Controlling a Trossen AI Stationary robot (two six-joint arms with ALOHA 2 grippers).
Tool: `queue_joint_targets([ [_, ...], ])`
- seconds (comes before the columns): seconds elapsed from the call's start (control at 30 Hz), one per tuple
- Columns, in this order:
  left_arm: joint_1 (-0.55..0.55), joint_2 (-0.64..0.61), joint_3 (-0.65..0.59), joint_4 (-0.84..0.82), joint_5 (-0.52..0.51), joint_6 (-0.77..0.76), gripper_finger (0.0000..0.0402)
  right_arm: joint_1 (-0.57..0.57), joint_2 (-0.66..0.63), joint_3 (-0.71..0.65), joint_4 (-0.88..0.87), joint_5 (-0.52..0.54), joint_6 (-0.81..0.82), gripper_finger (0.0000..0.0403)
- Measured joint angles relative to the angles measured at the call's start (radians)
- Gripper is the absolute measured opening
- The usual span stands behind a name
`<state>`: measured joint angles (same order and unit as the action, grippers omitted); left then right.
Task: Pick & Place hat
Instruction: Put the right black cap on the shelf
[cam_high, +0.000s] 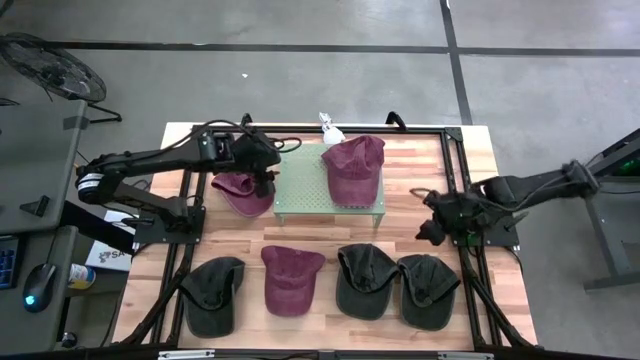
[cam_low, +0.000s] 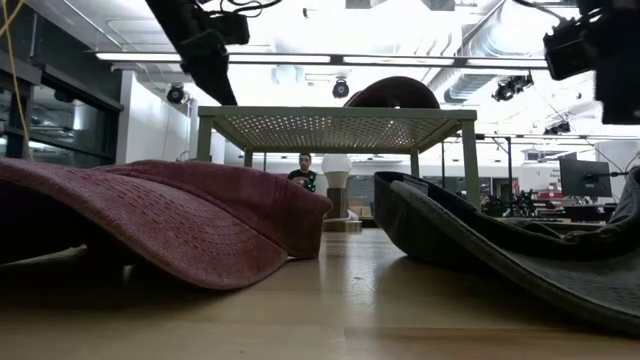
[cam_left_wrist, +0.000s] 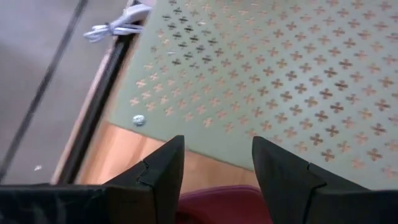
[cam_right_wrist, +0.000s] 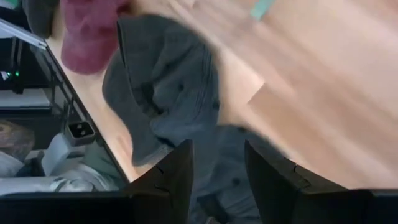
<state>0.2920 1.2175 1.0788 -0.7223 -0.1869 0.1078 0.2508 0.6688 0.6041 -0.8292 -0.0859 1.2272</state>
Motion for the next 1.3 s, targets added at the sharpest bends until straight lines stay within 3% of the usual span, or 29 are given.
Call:
queue_joint_targets([
  [0.17,0.0,0.0,-0.011,0.016,0.02,0.016,0.0184,0.187,0.102,-0.001,0.132,0.093,0.128,0.0135],
  [0.37,0.0,-0.041,-0.011,0.0,0.02,0.027,0.0184,0.312,0.254,-0.001,0.196,0.126,0.209,0.0135],
  [0.67,0.0,-0.175,-0.011,-0.013,0.012,0.006,0.0184,0.366,0.336,0.004,0.221,0.106,0.247,0.0135],
  [0.87,0.0,-0.262,-0.011,-0.016,-0.02,-0.016,0.0184,0.401,0.373,0.091,0.221,0.169,0.217,0.0135],
  [1.3,0.0,-0.342,-0.011,-0.13,-0.032,-0.038,0.0184,0.449,0.697,0.343,0.088,0.206,0.176,0.0135],
])
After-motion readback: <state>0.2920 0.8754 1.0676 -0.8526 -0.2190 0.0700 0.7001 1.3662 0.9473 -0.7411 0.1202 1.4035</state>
